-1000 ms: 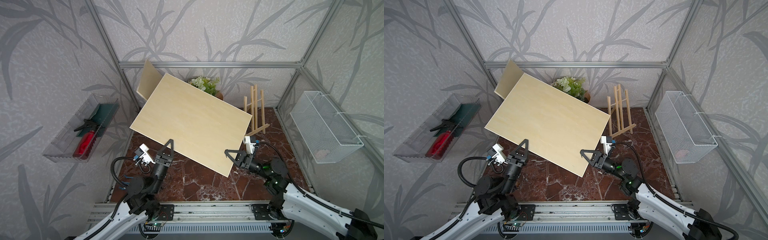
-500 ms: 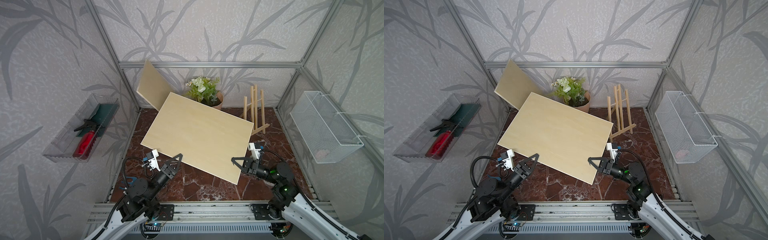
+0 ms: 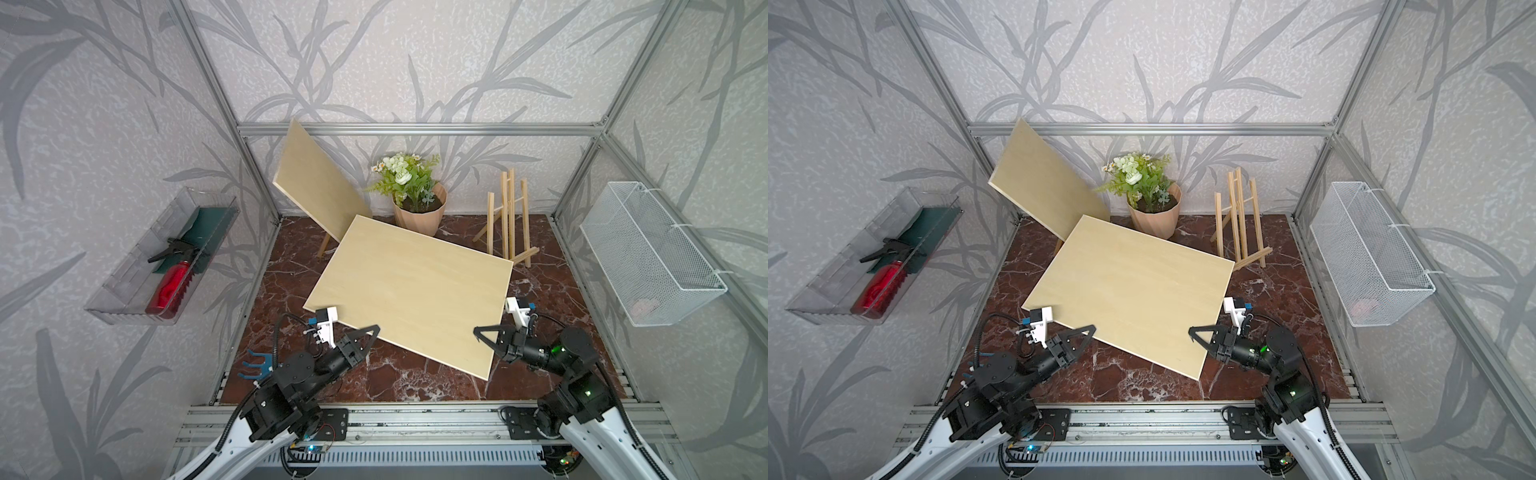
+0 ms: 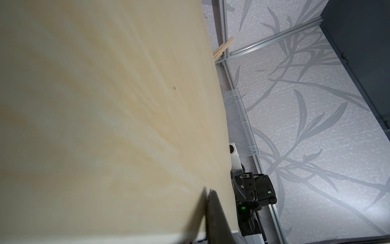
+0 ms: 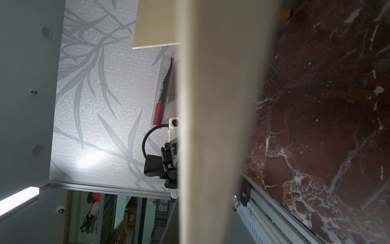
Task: Disassemble the easel
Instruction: Place the drawing board at the center of the board.
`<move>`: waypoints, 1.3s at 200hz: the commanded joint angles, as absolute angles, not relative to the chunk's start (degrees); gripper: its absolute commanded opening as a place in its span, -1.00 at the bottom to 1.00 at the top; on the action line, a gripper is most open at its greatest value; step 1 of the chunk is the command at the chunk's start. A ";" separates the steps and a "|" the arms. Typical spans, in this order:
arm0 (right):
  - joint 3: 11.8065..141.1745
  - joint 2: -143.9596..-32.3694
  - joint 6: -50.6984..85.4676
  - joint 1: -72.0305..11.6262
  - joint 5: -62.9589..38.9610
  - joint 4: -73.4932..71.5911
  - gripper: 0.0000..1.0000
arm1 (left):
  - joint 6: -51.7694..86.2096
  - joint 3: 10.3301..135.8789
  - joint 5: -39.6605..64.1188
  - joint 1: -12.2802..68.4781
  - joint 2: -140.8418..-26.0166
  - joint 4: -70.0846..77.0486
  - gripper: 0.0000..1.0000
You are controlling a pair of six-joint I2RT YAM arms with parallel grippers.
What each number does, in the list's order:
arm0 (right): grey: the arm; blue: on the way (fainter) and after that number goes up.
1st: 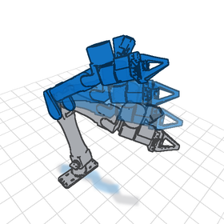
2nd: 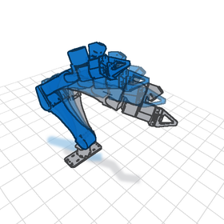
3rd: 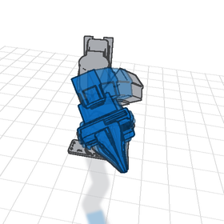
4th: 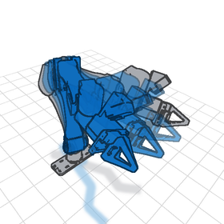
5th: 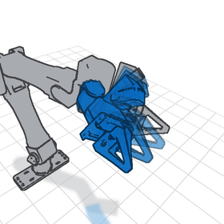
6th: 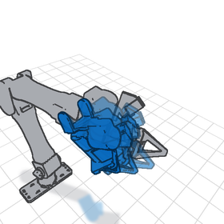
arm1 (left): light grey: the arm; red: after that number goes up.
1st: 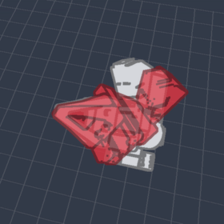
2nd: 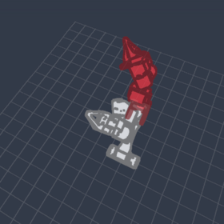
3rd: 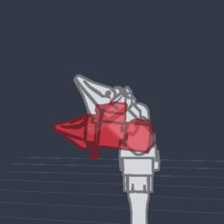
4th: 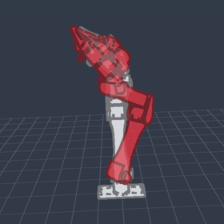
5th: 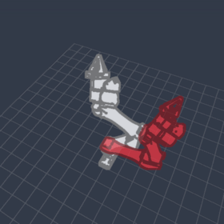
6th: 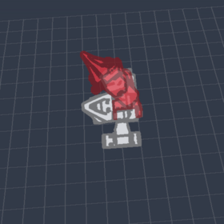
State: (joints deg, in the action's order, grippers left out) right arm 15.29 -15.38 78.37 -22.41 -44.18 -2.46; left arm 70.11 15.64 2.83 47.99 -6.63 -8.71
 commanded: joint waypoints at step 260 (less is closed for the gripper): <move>37.03 -24.21 38.50 -20.04 -37.76 48.29 -1.00 | 47.47 26.09 -6.92 46.94 -27.58 -25.18 -0.03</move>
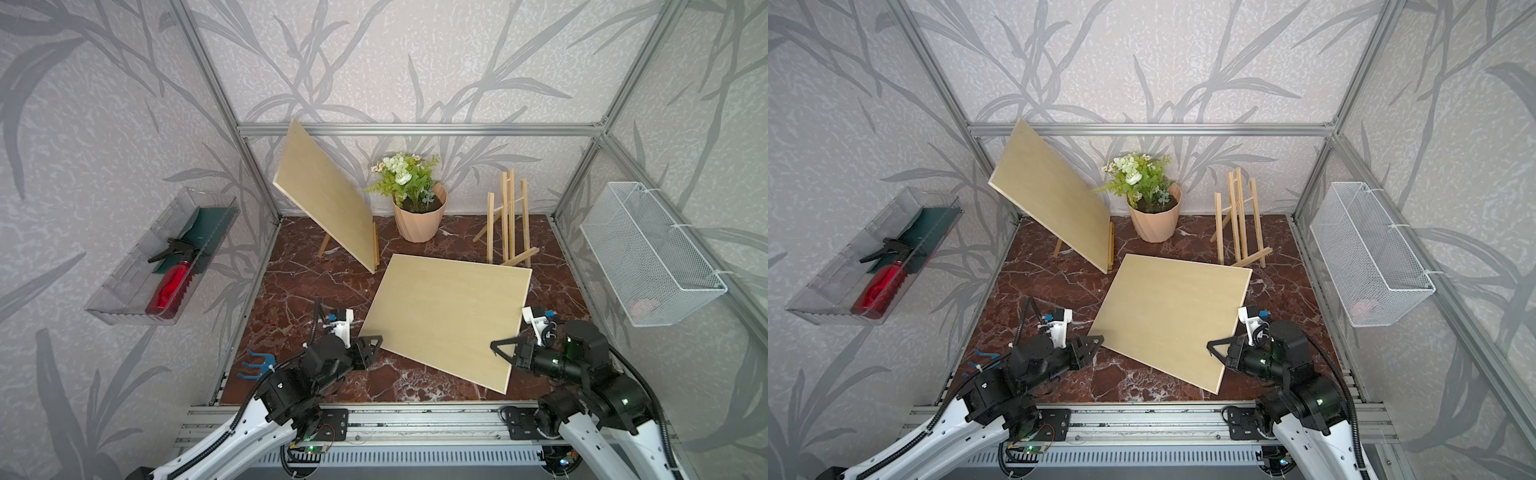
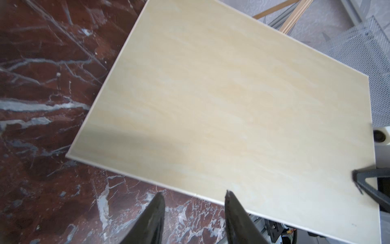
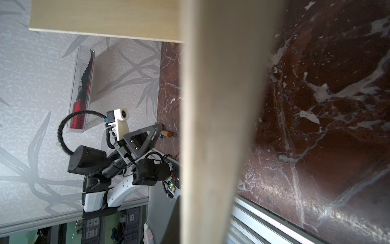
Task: Disassemble the easel
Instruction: Place the drawing board at the center of the board.
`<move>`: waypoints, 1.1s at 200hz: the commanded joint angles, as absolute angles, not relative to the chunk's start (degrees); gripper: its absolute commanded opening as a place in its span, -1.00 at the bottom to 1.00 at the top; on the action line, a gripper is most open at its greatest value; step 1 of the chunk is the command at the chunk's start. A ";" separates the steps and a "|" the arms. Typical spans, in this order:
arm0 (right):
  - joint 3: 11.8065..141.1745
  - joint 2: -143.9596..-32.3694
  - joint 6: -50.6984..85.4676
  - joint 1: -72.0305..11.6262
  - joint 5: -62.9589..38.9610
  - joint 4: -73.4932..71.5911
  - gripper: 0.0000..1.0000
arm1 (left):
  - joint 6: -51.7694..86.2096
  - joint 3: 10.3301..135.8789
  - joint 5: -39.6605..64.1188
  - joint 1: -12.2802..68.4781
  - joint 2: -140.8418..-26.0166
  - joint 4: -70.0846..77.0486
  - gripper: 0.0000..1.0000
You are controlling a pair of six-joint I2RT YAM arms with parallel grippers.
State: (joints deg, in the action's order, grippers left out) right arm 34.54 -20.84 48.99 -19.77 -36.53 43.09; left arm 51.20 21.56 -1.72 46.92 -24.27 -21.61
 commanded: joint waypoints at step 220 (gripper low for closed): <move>49.17 -42.33 27.09 -12.04 -42.45 61.14 -1.00 | 41.84 25.39 -10.72 46.93 -40.04 -17.20 0.23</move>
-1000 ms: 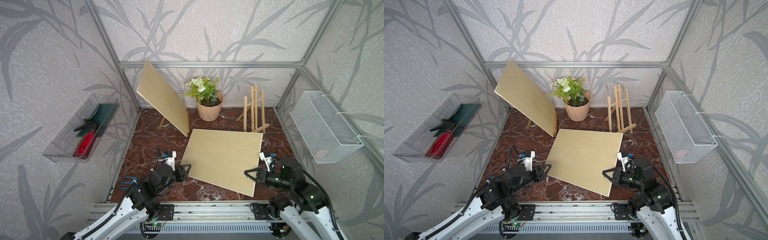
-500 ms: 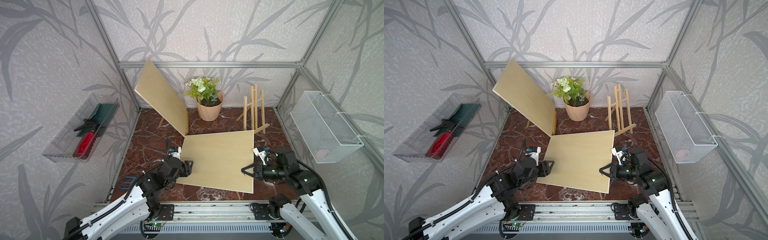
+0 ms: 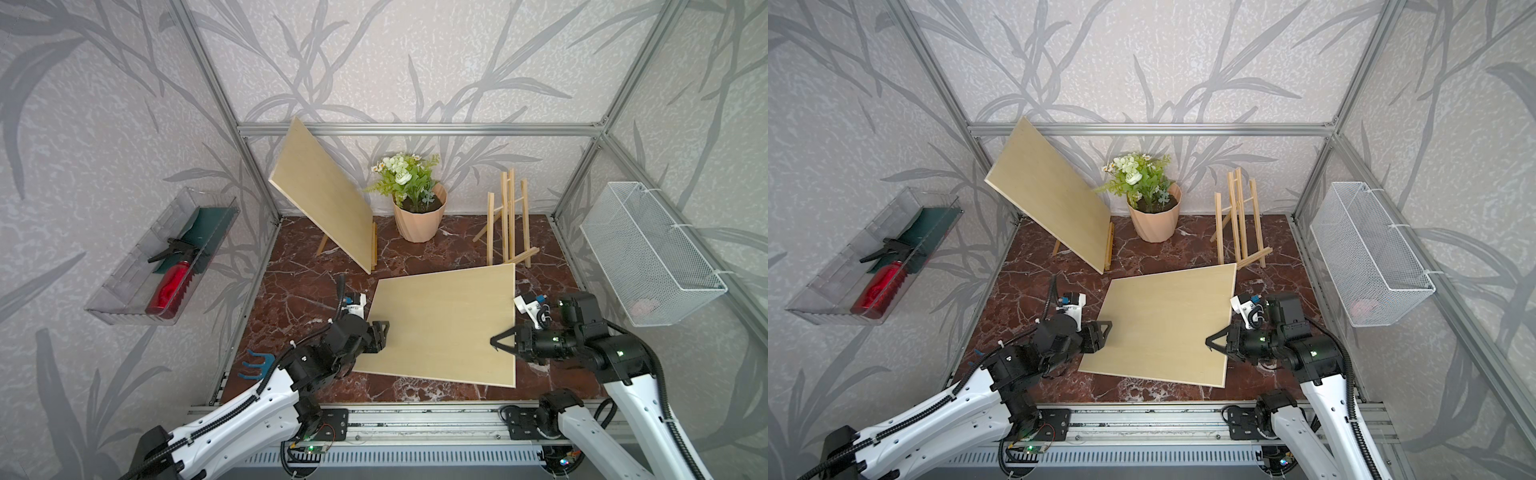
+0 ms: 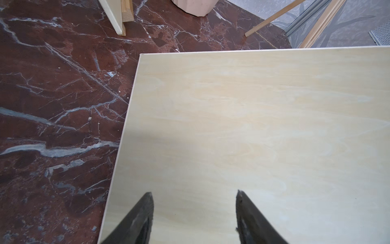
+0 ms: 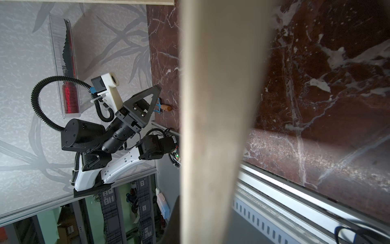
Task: Disassemble the easel
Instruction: Place the drawing board at the center of the board.
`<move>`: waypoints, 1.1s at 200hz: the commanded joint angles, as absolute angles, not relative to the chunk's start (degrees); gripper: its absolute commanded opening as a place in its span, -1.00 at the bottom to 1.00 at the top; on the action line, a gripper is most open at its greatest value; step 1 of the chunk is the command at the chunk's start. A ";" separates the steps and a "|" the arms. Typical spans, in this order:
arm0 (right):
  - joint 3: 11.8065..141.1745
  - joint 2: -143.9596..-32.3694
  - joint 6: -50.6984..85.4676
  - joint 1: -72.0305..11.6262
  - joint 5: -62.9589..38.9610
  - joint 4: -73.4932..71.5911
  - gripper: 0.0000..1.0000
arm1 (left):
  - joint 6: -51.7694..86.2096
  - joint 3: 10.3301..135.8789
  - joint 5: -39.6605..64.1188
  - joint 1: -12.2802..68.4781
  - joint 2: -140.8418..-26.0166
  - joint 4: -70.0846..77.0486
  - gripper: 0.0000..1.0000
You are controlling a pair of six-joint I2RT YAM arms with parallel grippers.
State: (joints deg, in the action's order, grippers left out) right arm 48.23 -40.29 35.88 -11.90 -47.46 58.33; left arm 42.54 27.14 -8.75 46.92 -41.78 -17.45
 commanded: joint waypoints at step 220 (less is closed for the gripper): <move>38.10 -66.56 30.04 -18.37 -46.88 30.78 -1.00 | 42.18 23.17 -16.18 46.93 -32.99 -19.46 0.24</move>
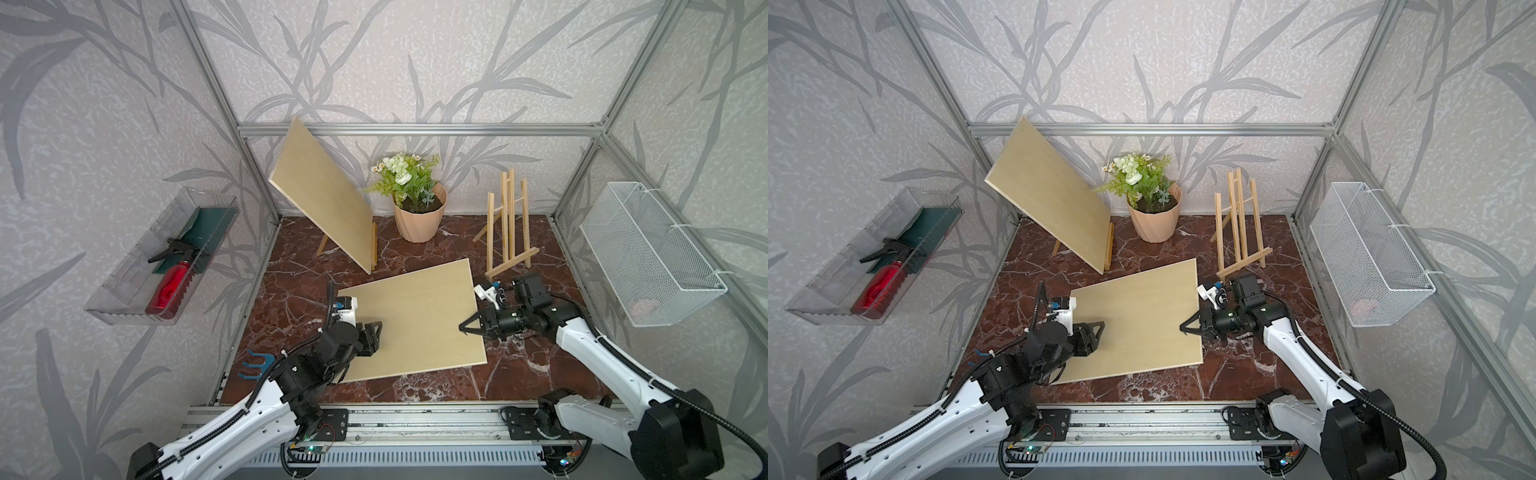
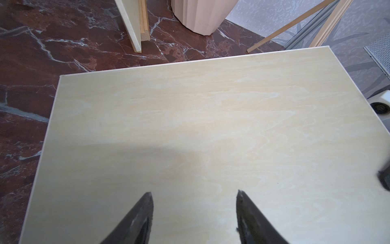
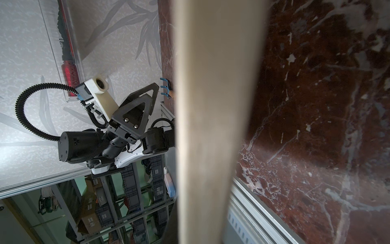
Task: Disassemble the easel
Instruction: Place the drawing board at the center of the board.
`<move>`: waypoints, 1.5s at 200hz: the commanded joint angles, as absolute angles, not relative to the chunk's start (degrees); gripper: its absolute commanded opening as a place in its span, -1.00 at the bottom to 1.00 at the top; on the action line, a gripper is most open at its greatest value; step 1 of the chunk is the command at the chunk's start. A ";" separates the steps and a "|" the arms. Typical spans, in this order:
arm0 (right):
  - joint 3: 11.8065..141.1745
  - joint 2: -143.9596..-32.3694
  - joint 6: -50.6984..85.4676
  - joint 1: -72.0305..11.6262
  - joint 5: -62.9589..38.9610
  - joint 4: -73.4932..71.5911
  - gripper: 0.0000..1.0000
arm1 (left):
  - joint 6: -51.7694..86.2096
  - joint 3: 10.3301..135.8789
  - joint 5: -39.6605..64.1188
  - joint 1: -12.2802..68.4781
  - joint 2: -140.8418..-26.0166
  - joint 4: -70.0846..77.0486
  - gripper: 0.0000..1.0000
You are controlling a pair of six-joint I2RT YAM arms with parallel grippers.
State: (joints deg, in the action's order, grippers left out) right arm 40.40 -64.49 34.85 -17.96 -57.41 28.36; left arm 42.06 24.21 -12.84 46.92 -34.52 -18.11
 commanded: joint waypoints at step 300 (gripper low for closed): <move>24.62 -81.33 29.85 -9.92 -40.00 12.77 -0.19 | 44.43 20.13 -20.92 46.89 -26.12 -19.89 0.25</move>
State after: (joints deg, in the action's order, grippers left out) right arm 25.52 -81.62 26.52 -10.61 -49.30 6.96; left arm 43.62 20.53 -19.18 46.92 -26.48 -19.29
